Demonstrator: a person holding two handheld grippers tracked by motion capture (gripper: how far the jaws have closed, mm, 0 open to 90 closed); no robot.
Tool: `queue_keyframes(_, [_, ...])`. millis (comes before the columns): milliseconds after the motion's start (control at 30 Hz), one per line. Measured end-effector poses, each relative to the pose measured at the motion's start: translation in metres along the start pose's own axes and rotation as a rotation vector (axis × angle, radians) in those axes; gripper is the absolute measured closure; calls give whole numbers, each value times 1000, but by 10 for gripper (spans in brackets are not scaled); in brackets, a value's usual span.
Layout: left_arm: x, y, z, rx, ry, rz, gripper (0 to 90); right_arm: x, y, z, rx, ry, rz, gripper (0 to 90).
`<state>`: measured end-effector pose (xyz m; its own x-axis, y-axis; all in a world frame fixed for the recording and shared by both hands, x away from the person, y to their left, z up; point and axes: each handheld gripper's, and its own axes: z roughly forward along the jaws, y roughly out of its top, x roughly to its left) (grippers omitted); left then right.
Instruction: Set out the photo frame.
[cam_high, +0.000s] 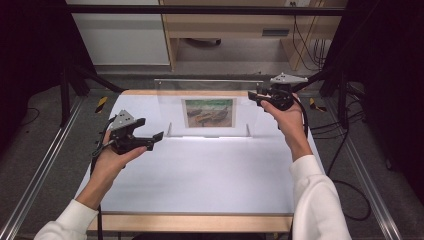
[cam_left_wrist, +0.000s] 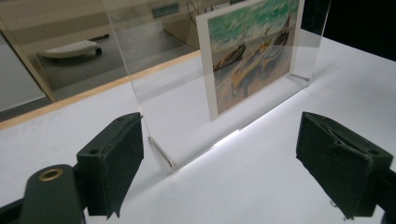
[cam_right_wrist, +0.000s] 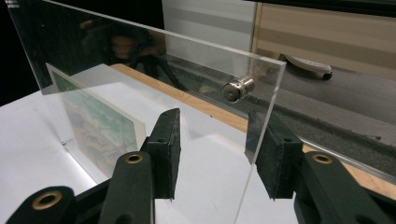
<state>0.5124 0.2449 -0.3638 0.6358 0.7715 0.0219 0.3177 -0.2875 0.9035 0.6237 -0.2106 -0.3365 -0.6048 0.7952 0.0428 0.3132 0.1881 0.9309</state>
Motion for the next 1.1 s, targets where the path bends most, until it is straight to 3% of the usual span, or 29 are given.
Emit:
queue_keyframes(200, [0,-20,5,52,11,11,147,-1,1,3,-2,-1,26,534])
queue_keyframes(467, [0,-32,7,76,14,8,142,2,3,5,3,-13,30,484])
queue_keyframes(800, [0,-38,6,84,17,17,132,1,4,3,33,-48,31,293])
queue_keyframes(867, [1,-41,6,81,11,1,130,2,3,0,45,-59,24,236])
queue_keyframes(900, [2,-44,8,92,29,14,127,2,3,-3,63,-68,25,188])
queue_keyframes(1100, [0,-49,11,101,30,6,121,7,1,-18,78,-76,22,122])
